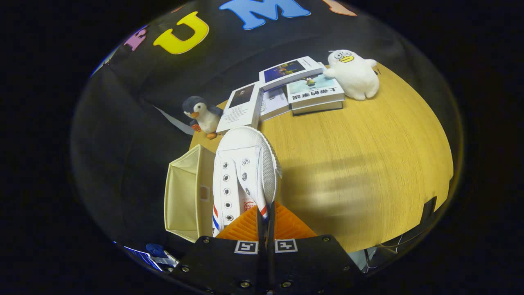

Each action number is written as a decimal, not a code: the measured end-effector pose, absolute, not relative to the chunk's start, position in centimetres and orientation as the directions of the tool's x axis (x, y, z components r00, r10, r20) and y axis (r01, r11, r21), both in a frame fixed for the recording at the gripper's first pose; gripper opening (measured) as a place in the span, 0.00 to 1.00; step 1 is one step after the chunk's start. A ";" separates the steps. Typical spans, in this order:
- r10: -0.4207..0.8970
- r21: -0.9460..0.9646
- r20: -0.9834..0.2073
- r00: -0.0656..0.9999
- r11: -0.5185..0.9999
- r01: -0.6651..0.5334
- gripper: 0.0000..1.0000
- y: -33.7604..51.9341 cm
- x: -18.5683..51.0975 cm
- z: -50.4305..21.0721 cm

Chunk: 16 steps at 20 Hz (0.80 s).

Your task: Open the storage box then place both shoes into the box .Put the left shoe in first, then the right shoe, with the right side of both shoes facing outward in a uniform manner.

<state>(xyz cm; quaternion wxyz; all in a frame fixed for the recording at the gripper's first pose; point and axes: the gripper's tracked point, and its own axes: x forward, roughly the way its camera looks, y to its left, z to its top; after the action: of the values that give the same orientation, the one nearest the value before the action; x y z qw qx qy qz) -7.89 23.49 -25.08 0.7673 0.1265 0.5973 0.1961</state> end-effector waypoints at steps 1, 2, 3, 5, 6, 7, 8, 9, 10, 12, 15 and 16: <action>0.464 0.438 -0.861 0.206 0.884 -0.163 0.01 24.7 -7.8 -24.6; 0.476 0.446 -0.856 0.204 0.878 -0.175 0.01 26.0 -7.7 -24.3; 0.485 0.453 -0.852 0.199 0.872 -0.187 0.01 27.2 -7.7 -24.1; 0.502 0.465 -0.844 0.187 0.860 -0.211 0.01 29.8 -7.7 -23.8; 0.510 0.471 -0.840 0.183 0.854 -0.219 0.00 31.0 -7.8 -23.6; 0.519 0.478 -0.837 0.173 0.847 -0.232 0.00 32.3 -7.9 -23.6; 0.528 0.485 -0.833 0.165 0.841 -0.241 0.01 33.7 -8.0 -23.6; 0.535 0.491 -0.831 0.156 0.835 -0.250 0.01 34.9 -8.2 -23.6; 0.542 0.497 -0.828 0.147 0.829 -0.259 0.01 36.2 -8.4 -23.7; 0.547 0.500 -0.827 0.129 0.821 -0.274 0.00 38.4 -8.9 -24.1; 0.523 0.473 -0.845 0.113 0.829 -0.297 0.00 40.7 -9.4 -25.7; 0.506 0.456 -0.856 0.107 0.836 -0.305 0.01 41.0 -9.7 -26.5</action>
<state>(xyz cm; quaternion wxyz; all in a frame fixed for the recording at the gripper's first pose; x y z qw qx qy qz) -9.68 41.04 -26.46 0.7393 0.0823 0.6094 0.2743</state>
